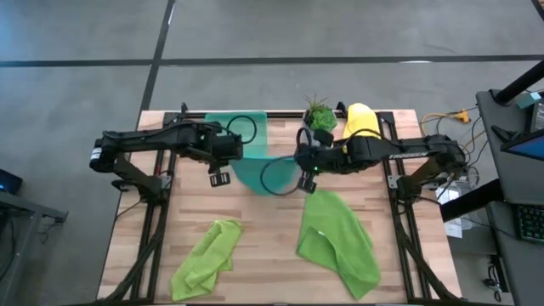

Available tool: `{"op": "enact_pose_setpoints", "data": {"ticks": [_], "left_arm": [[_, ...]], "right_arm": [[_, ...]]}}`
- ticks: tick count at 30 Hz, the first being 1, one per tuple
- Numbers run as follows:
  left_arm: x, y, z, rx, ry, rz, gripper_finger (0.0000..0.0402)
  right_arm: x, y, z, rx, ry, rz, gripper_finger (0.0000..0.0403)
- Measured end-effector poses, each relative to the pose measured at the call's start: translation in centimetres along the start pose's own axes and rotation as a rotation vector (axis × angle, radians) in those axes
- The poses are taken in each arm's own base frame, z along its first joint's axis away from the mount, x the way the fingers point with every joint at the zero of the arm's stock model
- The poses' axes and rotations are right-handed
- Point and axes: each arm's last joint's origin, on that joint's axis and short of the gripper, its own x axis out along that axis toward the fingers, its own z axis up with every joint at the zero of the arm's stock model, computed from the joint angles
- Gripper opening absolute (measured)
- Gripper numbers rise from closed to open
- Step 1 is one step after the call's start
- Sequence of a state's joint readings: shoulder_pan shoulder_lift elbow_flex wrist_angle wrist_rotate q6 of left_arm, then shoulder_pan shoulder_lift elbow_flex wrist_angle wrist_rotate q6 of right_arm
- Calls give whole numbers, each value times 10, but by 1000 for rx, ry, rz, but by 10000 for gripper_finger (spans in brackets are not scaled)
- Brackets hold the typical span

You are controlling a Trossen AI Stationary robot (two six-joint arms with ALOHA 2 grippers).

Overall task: Fold microfiber towels
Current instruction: Fold the blue microfiber cloth

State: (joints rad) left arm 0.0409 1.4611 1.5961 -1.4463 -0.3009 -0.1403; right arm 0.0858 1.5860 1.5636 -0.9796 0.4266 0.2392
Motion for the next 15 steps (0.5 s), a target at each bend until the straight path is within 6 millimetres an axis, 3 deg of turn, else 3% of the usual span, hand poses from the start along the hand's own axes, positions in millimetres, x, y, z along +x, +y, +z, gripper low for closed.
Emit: {"op": "enact_pose_setpoints", "data": {"ticks": [10,15], "left_arm": [[66,-56,-30,-19,55,-266,0],[80,-77,-41,29,90,-425,0]], "right_arm": [[47,50,-59,70,98,168,9],[52,64,-73,100,147,308,9]]}}
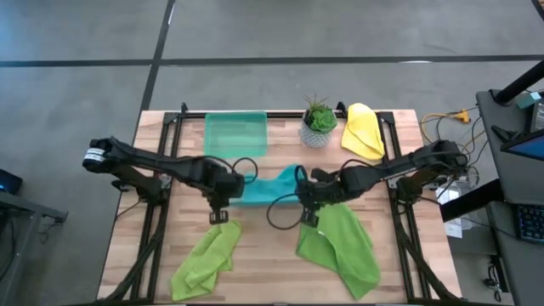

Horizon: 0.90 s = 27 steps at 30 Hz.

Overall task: Fold microfiber towels
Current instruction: Fold the blue microfiber cloth

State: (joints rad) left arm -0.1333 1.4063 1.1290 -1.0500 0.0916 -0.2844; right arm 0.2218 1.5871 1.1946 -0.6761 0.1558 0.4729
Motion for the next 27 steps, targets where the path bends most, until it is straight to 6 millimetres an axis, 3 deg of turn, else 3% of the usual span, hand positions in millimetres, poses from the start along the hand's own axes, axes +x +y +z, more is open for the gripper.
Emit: {"op": "enact_pose_setpoints", "data": {"ticks": [4,14,20,24,27], "left_arm": [[-11,1,-3,-3,-6,24,0],[-102,27,-17,-54,-187,346,0],[-151,36,-26,-98,-353,509,0],[-153,35,-28,-174,-388,479,0],[-131,28,-27,-188,-319,409,0]], "right_arm": [[-10,0,8,0,-25,-9,9],[-79,-28,74,-85,-248,-187,9],[-112,-45,96,-108,-345,-309,9],[-112,-41,92,-100,-315,-304,9],[-94,-32,78,-95,-254,-291,9]]}}
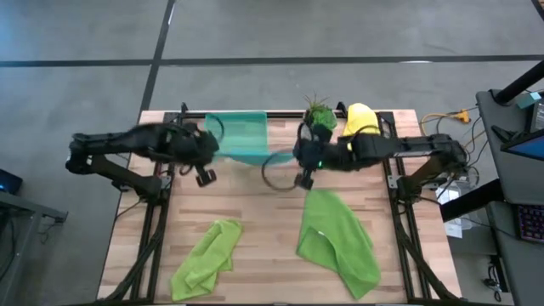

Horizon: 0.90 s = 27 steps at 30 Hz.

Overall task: Fold microfiber towels
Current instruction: Fold the blue microfiber cloth

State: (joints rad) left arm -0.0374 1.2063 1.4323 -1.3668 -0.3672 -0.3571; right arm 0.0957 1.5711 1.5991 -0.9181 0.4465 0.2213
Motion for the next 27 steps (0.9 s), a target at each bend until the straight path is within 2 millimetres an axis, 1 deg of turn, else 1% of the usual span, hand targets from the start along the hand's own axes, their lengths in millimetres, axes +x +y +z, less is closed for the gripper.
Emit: {"op": "enact_pose_setpoints", "data": {"ticks": [2,5,7,11,13,17,22,25,27], "left_arm": [[20,-15,-7,25,60,-32,0],[52,-42,-19,86,129,-129,0],[70,-58,-27,108,168,-200,0],[95,-77,-37,119,236,-297,0],[104,-83,-39,118,248,-336,0],[116,-92,-38,107,238,-417,0],[123,-99,-38,132,268,-505,0],[124,-102,-38,155,282,-567,3],[124,-104,-37,153,278,-605,17]], "right_arm": [[11,13,-16,-5,40,10,9],[28,32,-41,7,77,43,9],[38,43,-58,19,112,91,9],[52,59,-87,59,180,202,9],[58,64,-98,77,209,253,9],[68,69,-114,115,243,339,9],[74,71,-124,145,264,387,9],[77,73,-127,156,279,473,14],[78,74,-128,167,285,540,24]]}}
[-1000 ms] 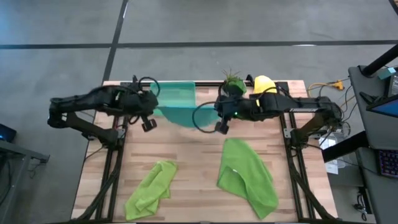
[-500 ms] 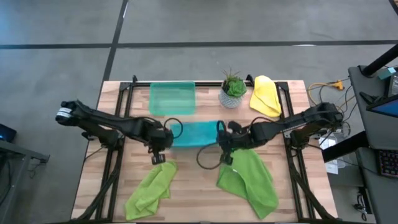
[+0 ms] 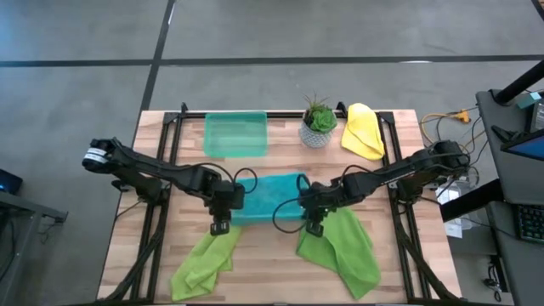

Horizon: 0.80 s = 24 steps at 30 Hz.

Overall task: Fold microfiber towels
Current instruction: Fold the blue microfiber cloth

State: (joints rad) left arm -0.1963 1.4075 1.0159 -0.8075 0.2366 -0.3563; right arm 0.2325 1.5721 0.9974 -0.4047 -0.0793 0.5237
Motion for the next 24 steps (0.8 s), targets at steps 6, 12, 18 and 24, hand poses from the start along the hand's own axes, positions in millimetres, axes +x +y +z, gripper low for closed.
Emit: {"op": "enact_pose_setpoints", "data": {"ticks": [6,12,18,24], "left_arm": [[1,-1,-1,3,11,-39,99],[2,0,-10,-40,106,-48,158],[30,2,-29,-67,124,-78,164],[65,12,-63,-167,193,-49,138]], "right_arm": [[-2,3,-1,-1,38,97,75],[-25,8,4,29,22,112,126],[-39,2,-21,144,-9,-15,140],[-38,-4,-51,291,-48,-114,130]]}}
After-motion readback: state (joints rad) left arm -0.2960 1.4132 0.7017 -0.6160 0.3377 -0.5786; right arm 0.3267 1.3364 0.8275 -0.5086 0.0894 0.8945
